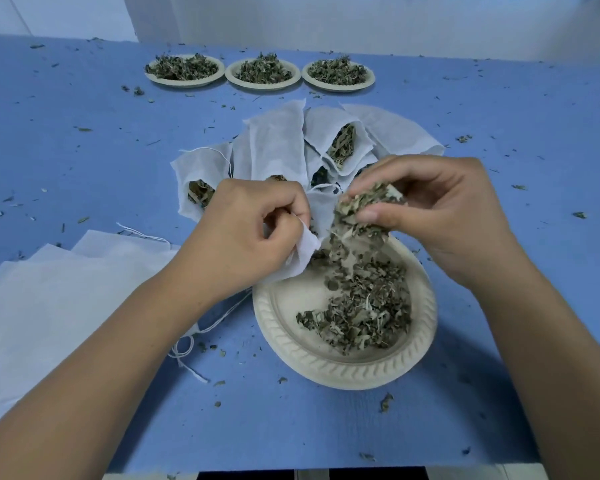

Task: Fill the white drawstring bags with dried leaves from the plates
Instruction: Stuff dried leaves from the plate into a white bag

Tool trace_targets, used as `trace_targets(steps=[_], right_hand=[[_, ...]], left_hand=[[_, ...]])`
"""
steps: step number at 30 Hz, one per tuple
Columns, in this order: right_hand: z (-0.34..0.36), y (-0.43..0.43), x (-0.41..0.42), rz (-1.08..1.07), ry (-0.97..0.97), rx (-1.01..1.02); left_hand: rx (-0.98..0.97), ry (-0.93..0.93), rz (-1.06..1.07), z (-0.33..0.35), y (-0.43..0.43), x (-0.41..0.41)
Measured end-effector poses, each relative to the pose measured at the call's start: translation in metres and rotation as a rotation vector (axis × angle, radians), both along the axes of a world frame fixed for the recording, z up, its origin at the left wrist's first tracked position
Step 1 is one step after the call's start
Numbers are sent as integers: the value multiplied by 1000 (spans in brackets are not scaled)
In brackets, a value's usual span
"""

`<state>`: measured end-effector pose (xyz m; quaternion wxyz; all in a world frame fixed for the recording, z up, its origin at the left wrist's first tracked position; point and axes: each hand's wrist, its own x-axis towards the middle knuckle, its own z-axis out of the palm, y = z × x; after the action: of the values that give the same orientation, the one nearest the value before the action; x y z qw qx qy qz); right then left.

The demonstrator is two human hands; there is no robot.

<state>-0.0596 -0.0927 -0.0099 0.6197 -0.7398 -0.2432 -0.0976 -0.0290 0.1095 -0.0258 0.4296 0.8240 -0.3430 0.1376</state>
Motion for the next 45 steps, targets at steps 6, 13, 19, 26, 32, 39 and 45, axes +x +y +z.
trace_targets(steps=[6,13,19,26,32,39,45], right_hand=[[-12,19,-1,-139,-48,70],[-19,20,-1,-238,-235,-353],[-14,15,-3,-154,-295,-461],[-22,22,-2,-190,-390,-571],[-14,11,-1,-1,81,-177],[-21,23,-4,-192,-313,-376],[-13,18,-5,-146,-316,-460]], left_hand=[[51,-76,-57,-1,0,-2],[37,-144,-72,-1,0,-3],[-15,-160,0,-2,-2,-3],[33,-254,-62,-4,-5,-6],[23,-268,-17,-3,-4,-3],[16,-306,-46,-5,-5,-4],[31,-386,29,-6,-4,0]])
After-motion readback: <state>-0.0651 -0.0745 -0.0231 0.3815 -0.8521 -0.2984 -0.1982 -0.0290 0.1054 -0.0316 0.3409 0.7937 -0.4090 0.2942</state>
